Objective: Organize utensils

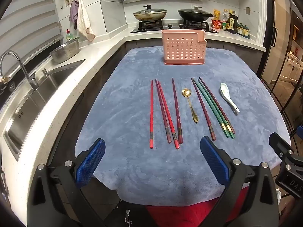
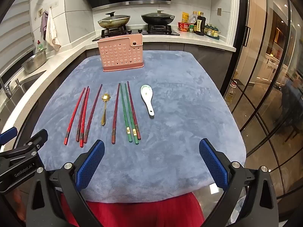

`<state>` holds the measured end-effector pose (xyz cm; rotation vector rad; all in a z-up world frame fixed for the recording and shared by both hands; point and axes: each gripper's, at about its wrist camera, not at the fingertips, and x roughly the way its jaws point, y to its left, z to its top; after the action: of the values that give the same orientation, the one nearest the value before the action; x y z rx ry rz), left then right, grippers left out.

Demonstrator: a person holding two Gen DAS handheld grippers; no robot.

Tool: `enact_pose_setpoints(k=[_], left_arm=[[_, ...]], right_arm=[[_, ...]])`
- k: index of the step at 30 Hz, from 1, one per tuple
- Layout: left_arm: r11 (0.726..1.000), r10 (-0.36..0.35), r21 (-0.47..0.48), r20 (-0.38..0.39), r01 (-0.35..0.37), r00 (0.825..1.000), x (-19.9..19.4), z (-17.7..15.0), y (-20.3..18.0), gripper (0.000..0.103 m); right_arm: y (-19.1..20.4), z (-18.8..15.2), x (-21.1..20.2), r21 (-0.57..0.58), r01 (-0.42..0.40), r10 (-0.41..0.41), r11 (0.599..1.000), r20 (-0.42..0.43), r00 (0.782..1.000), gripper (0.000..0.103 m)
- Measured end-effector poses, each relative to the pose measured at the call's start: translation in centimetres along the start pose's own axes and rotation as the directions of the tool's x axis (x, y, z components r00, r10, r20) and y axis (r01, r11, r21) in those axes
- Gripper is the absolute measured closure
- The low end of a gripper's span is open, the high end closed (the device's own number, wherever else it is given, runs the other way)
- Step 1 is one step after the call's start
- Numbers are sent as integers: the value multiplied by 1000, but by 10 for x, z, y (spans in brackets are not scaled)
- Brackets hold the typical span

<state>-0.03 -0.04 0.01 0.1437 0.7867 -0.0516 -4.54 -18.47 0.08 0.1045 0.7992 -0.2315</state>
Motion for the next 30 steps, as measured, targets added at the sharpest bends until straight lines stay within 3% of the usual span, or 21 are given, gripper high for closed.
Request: enact_pose_setpoints(k=[30], left_arm=[[1000, -10, -6, -31, 10, 999, 10, -4, -1, 7]], right_arm=[[3, 2, 2, 0, -1, 1, 1000, 6, 1000, 7]])
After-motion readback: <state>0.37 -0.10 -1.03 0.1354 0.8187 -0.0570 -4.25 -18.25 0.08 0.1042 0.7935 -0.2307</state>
